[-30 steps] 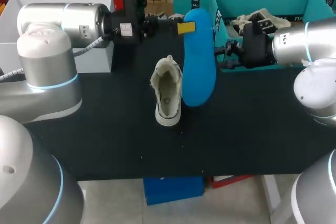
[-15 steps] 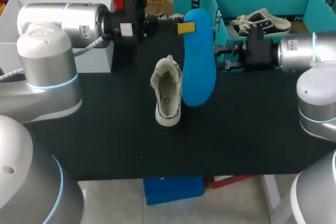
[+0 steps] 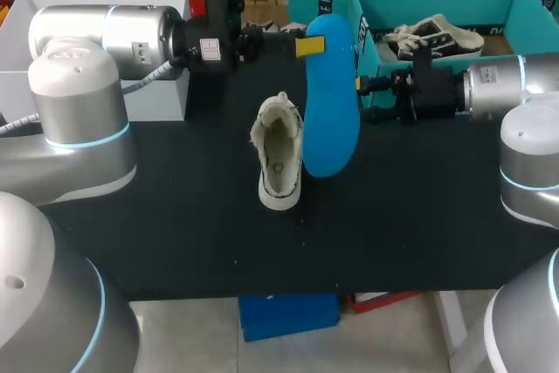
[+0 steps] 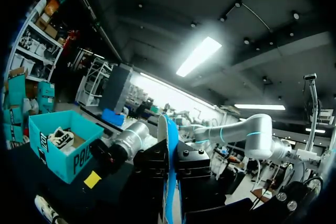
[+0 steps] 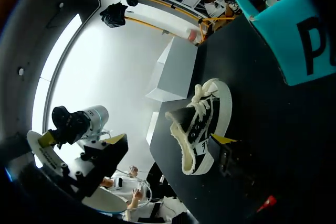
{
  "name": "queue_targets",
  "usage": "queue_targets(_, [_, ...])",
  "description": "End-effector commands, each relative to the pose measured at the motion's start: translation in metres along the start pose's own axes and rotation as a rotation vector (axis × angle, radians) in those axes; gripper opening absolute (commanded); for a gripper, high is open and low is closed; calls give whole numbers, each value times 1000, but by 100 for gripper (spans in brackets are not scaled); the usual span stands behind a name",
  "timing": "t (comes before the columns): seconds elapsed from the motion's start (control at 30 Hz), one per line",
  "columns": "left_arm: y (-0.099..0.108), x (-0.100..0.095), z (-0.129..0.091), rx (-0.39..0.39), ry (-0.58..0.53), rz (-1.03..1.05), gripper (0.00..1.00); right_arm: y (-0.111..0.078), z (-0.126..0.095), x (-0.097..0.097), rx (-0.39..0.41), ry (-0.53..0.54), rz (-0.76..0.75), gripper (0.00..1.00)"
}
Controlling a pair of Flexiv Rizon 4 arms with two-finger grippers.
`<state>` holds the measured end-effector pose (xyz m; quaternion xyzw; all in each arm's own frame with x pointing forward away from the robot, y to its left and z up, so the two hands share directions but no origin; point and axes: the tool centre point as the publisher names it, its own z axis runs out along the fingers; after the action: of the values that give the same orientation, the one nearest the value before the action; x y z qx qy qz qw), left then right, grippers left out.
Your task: Take the shoe out of the shoebox, open the shoe tongue, remove and reinsert the insole, then place the shoe into the shoebox
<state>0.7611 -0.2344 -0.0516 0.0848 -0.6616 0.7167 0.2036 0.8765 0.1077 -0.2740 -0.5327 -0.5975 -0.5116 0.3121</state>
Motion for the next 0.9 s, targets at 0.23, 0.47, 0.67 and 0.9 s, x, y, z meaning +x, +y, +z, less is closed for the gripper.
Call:
queue_targets(0.23, [1, 0, 1, 2, -3, 2, 0, 4, 1, 1, 49, -24, 17, 100])
queue_targets(0.47, [-1, 1, 2, -31, -9, 83, 0, 4, 1, 1, 49, -24, 17, 100])
queue_targets(0.67, [-2, 10, 0, -108, -44, 397, 0, 4, 1, 1, 49, -24, 17, 100])
queue_targets(0.9, [18, 23, -8, -179, -83, 732, 0, 4, 1, 1, 49, -24, 17, 100])
